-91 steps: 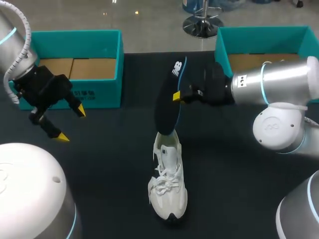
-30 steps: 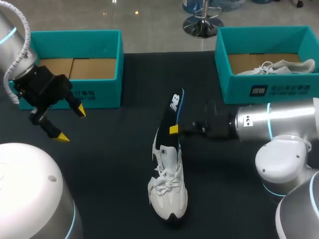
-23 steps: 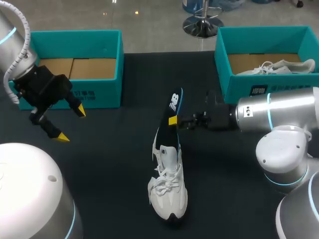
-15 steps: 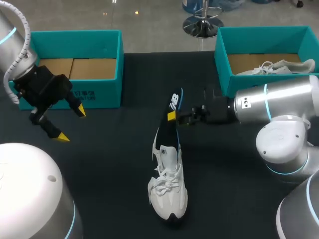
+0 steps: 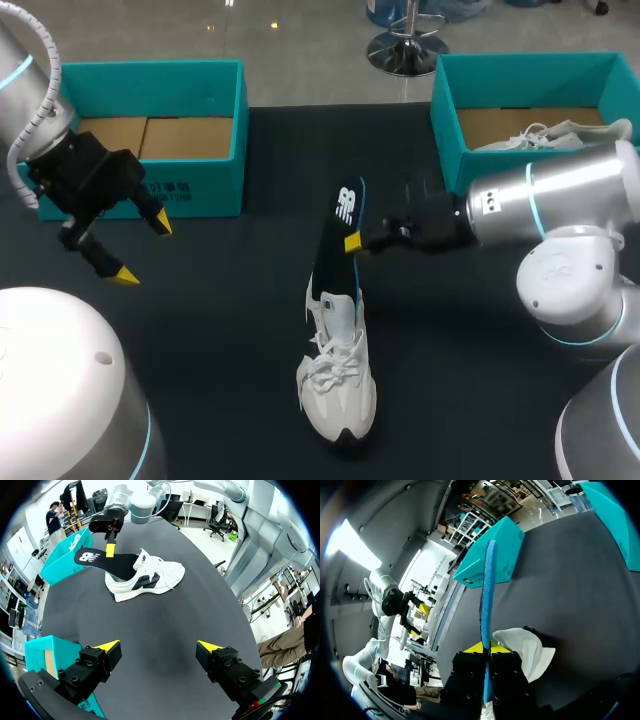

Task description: Take the shoe out of the shoebox, open the shoe tongue, remove and reinsert the insole, then place the shoe into the shoebox

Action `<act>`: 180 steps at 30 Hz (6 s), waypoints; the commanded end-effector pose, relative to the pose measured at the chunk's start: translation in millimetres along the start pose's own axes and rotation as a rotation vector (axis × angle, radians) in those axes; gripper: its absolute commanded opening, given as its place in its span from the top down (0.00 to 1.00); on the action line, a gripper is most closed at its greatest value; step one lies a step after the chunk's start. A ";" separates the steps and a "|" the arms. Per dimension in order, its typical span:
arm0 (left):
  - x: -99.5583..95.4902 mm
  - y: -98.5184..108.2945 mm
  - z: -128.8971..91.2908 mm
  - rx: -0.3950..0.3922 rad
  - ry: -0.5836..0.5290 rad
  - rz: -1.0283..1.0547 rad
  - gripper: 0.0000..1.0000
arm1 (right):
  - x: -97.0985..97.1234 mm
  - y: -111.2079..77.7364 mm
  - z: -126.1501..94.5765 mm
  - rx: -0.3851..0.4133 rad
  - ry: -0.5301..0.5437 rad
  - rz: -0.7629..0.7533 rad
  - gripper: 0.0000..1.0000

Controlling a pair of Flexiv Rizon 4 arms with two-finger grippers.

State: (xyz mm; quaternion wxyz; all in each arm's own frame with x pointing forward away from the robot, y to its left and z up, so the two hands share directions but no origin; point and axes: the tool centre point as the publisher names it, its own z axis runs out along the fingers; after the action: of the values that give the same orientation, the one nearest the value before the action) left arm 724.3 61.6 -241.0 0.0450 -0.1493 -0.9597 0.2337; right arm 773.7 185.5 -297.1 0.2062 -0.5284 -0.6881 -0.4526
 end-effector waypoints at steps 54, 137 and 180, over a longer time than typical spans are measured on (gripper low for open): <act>0.5 0.4 -0.4 -0.002 0.001 0.000 0.00 | -1.8 -14.4 13.9 0.111 -0.002 0.012 1.00; 0.5 0.4 -0.4 -0.002 0.001 0.000 0.00 | -13.1 -78.7 35.8 0.242 -0.015 0.181 0.98; 0.5 0.4 -0.4 -0.002 0.001 0.000 0.00 | 51.6 -25.6 -10.1 0.389 -0.691 0.277 0.00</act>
State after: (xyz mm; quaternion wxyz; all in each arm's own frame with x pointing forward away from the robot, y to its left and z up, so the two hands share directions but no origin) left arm 724.3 61.7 -241.0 0.0450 -0.1492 -0.9597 0.2338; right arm 720.8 189.9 -260.0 0.2045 -0.6751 -0.6869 -0.1749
